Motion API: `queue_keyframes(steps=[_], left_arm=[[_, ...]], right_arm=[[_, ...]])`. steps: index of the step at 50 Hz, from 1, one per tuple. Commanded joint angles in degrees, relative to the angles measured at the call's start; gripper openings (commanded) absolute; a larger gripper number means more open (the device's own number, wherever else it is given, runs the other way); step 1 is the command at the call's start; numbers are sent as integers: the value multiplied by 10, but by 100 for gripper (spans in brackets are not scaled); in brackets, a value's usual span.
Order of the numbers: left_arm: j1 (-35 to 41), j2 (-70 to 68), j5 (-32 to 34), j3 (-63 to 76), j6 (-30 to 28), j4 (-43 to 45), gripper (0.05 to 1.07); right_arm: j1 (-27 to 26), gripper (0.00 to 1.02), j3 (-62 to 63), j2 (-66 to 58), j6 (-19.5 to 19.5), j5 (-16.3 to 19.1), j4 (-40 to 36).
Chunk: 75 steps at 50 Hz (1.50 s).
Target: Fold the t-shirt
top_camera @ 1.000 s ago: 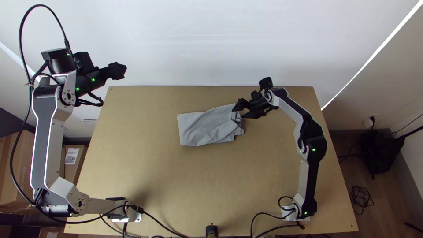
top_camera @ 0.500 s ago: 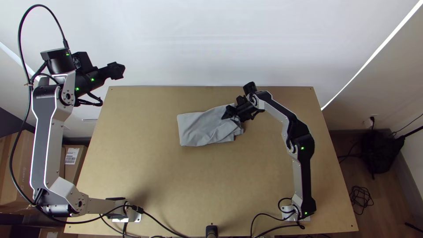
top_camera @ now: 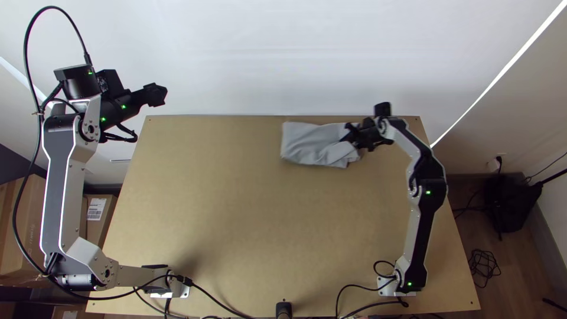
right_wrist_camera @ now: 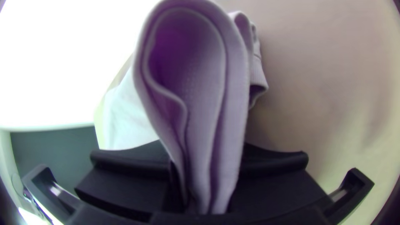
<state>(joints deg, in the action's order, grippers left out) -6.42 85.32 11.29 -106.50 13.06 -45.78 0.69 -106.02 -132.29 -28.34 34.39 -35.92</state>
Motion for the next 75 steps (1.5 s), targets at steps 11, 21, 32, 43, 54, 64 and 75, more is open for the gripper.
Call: queue_keyframes(steps=[11,21,32,43,54,64,75], left_arm=[[-4,-18,-3,-5,0,-2,103],[-4,-18,0,-5,0,1,103],[-4,-21,2,-4,1,2,103],[-4,-25,4,-4,3,4,103],[-7,-31,8,-5,4,7,103],[-8,-38,8,-1,4,7,103],[-11,-60,9,17,12,7,103]], right_arm=[[-151,2,32,50,-73,-115,35],[-218,39,49,66,-81,-148,43],[-235,98,85,98,-44,-152,38],[-224,98,183,157,80,-169,62],[-204,98,347,285,235,-216,139],[-210,98,441,401,294,-287,244],[-240,98,476,549,304,-311,281]])
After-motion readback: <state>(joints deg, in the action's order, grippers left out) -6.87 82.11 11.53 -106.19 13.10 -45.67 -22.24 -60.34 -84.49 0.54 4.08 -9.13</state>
